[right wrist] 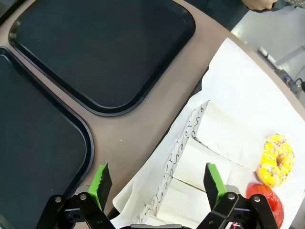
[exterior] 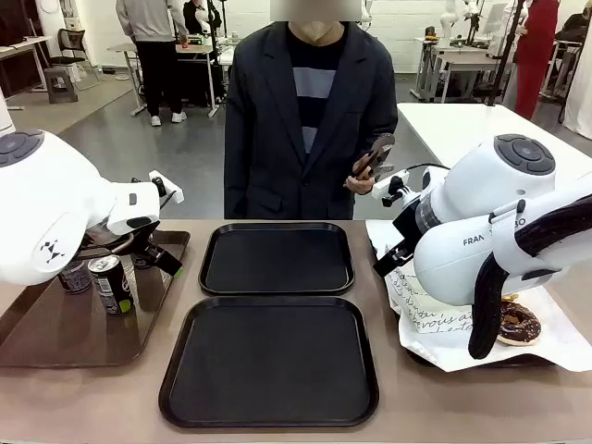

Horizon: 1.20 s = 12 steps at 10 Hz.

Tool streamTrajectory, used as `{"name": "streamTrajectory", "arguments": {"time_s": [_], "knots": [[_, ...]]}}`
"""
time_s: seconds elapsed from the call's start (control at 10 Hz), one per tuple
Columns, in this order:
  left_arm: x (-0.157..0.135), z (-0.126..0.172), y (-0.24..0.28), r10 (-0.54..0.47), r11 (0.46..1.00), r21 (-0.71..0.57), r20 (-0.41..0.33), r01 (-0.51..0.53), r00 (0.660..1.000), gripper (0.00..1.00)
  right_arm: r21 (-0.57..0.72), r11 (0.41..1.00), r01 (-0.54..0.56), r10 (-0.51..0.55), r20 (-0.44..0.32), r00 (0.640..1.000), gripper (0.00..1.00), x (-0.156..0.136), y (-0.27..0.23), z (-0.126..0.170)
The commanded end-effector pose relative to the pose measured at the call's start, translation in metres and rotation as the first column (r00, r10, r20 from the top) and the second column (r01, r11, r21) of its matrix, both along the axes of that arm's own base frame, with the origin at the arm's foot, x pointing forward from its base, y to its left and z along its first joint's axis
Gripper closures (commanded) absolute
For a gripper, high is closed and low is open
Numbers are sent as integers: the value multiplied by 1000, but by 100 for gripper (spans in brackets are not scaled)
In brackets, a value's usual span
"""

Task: Set up donuts and drinks on trays.
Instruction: Pick up one Pepsi coke and place it on the Flat Tray.

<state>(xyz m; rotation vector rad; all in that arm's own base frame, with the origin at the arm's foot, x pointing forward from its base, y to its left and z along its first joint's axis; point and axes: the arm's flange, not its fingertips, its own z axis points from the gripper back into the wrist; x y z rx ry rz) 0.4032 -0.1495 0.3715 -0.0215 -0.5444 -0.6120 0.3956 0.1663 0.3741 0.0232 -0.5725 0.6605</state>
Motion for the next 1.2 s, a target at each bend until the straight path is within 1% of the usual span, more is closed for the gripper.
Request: {"name": "streamTrajectory", "arguments": {"time_s": [0.0,1.1], "knots": [[0,0,0,0,1000,0,0,0,1000,0,0,1000,0,0,0,1000,0,0,0,0],[0,0,0,0,1000,0,0,0,1000,0,0,1000,0,0,0,1000,0,0,0,0]]}}
